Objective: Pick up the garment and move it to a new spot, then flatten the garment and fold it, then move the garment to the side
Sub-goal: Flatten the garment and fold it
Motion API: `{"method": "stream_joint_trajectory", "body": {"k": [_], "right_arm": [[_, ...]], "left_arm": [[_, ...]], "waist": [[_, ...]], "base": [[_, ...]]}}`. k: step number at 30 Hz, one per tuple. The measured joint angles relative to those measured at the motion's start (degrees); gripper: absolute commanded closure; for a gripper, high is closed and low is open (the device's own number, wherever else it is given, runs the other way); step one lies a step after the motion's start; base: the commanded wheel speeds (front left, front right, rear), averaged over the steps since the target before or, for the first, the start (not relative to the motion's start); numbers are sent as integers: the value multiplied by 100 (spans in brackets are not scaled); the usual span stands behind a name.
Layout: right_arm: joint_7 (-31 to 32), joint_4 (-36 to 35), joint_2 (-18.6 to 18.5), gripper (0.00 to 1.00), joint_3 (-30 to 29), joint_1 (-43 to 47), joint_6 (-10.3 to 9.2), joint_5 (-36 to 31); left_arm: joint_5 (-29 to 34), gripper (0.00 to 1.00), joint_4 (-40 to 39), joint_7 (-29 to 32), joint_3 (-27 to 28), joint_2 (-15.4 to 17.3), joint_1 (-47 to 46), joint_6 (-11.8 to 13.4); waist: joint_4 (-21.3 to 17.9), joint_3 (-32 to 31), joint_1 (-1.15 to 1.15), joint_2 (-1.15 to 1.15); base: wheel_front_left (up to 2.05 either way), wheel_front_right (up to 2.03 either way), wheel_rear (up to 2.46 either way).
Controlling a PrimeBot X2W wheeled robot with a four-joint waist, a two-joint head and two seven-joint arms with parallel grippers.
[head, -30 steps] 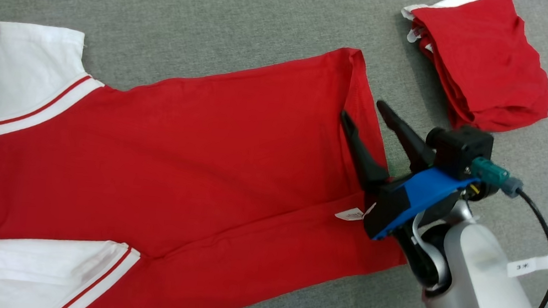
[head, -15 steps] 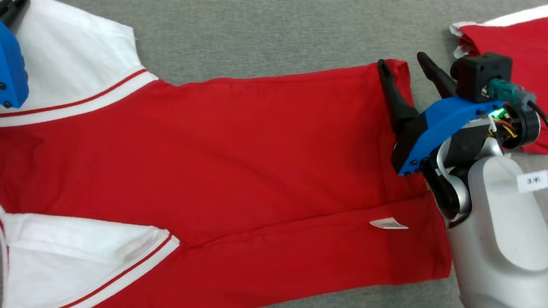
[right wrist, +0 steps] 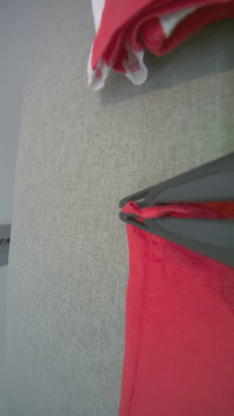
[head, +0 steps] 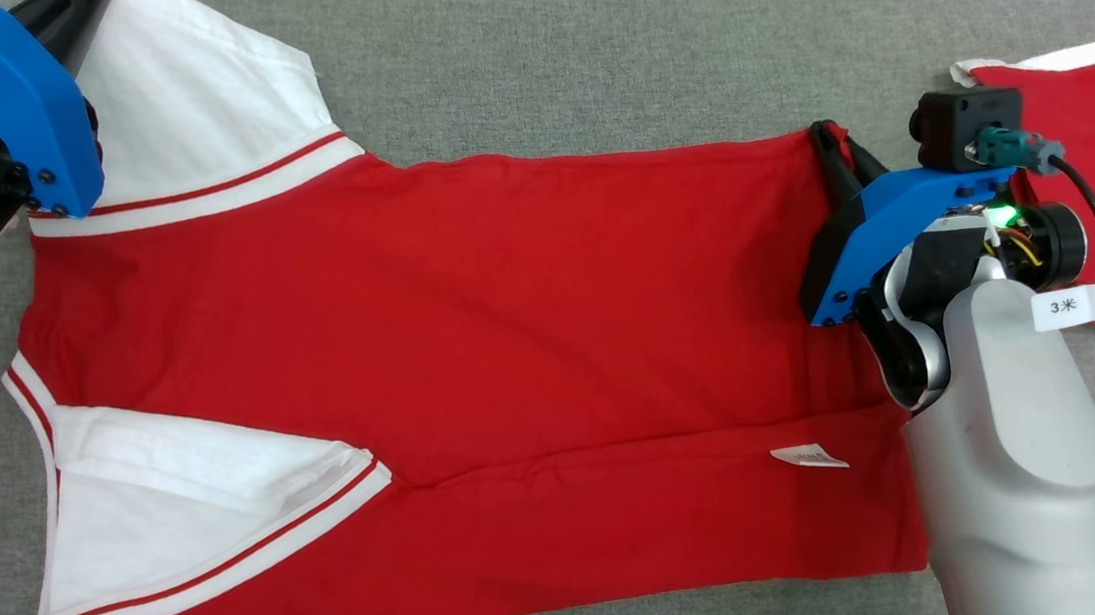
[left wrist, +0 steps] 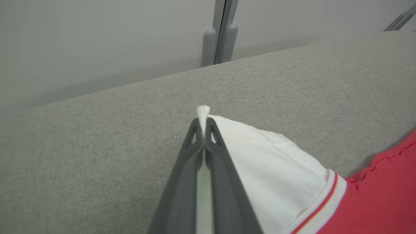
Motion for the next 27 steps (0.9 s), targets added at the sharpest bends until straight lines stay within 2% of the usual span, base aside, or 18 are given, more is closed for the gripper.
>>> {"method": "stream_joint_trajectory", "body": {"k": [8,15,22,27], "right_arm": [[-637,172,0,100,-15,9,0,74],[-1150,-14,1,100,-51,798,0,166],[-1319,-594,-38,100,-152,1889,0,307],[-1283,-1001,-83,100,-413,2601,0,389]], "left_arm": [[-102,100,-283,-538,-55,-112,325,-46],[-309,100,-783,-1158,7,-141,1363,-45],[-521,100,-1367,-1683,175,-147,2813,219],[-735,100,-1494,-2036,192,-383,3756,389]], "waist": [[74,-318,0,0],[243,-870,-1,0],[431,-1521,-2,0],[513,-1875,-2,0]], "base": [[0,0,0],[0,0,0],[0,0,0],[0,0,0]]}}
